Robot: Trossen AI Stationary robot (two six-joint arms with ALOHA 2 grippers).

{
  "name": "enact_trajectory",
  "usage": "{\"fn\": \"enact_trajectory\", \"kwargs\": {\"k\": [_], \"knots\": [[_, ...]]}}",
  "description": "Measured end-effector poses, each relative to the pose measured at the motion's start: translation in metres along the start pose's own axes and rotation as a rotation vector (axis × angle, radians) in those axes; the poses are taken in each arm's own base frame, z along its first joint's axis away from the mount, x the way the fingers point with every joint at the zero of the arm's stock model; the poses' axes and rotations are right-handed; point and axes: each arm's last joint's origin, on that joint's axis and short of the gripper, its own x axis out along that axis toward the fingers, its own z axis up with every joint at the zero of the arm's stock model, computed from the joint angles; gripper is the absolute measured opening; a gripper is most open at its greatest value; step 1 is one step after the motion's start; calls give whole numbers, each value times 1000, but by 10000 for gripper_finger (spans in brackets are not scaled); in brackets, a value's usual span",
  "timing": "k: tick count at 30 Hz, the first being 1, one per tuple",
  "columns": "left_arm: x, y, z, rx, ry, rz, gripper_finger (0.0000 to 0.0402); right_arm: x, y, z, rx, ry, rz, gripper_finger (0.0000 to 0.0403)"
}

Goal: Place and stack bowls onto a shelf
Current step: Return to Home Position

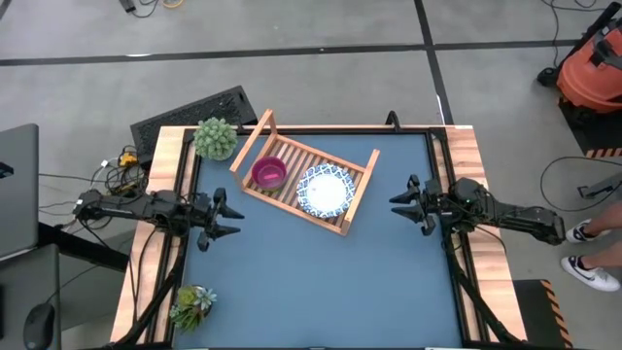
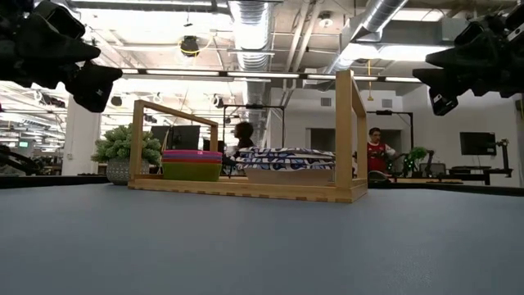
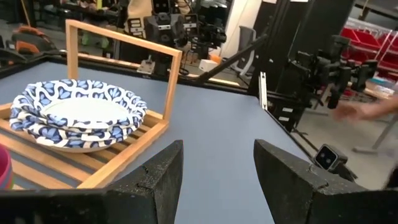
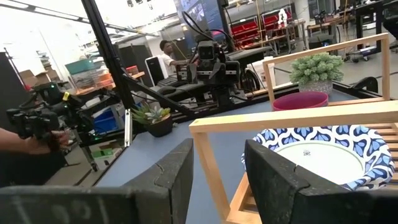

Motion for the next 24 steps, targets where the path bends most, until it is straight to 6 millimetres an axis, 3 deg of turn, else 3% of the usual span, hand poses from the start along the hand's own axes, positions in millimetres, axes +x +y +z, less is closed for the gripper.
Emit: {"fn": "enact_trajectory", "kwargs": {"k": [24], "knots": [[0, 1, 1, -20, -1, 44, 180, 0, 0, -1, 1, 6, -2, 171]]}}
